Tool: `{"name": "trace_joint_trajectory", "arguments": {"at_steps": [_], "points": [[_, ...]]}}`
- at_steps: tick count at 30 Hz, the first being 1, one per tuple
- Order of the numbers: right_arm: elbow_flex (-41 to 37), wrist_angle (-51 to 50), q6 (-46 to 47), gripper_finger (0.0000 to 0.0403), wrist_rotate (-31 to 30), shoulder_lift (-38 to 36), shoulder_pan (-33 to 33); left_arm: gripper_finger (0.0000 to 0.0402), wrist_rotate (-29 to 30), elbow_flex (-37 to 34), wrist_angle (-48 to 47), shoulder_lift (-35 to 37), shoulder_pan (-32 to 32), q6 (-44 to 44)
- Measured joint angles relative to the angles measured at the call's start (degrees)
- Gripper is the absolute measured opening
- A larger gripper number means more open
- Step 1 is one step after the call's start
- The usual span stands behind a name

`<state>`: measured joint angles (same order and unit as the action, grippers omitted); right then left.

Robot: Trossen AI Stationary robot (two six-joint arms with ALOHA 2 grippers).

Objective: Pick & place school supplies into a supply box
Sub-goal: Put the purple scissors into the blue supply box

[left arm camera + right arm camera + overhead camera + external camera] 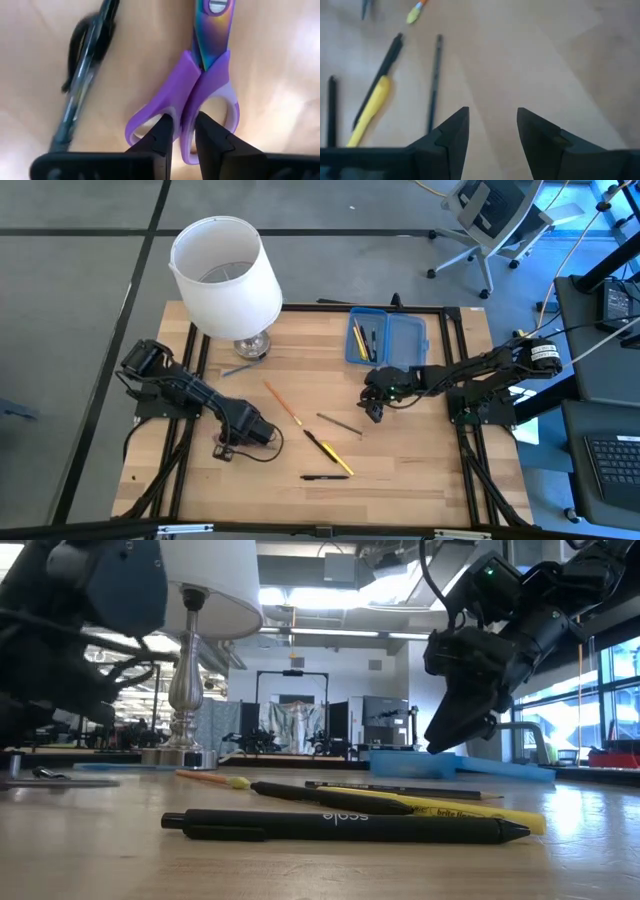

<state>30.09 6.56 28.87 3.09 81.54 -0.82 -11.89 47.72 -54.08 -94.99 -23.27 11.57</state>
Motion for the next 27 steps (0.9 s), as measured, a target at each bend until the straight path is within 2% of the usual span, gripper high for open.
{"name": "trace_joint_trajectory", "arguments": {"at_steps": [6, 9, 15, 18, 23, 27], "points": [[0.0, 0.0, -3.7, 0.017, 8.0, 0.0, 0.0, 0.0047, -5.4, 4.1, 0.9, 0.0, 0.0, 8.9], [0.0, 0.0, -4.9, 0.017, 10.6, 0.0, 0.0, 0.0047, -5.2, 6.9, 2.9, 0.0, 0.0, 12.4], [0.0, 1.4, -5.8, 0.017, 12.1, 0.0, 0.2, 0.0049, -1.4, 11.9, 11.3, 0.1, 0.4, 17.2], [0.0, 5.4, -7.8, 0.017, 12.1, -0.6, 1.2, 0.005, 1.7, 13.6, 16.1, 0.1, 1.0, 18.3], [0.0, 13.7, -10.2, 0.017, 13.1, -3.1, 3.2, 0.0051, 7.6, 14.1, 28.4, 0.2, 2.8, 19.2], [0.0, 16.5, -12.6, 0.017, 13.1, -5.0, 4.5, 0.0051, 12.6, 14.2, 40.1, 0.4, 4.9, 15.3]]}}
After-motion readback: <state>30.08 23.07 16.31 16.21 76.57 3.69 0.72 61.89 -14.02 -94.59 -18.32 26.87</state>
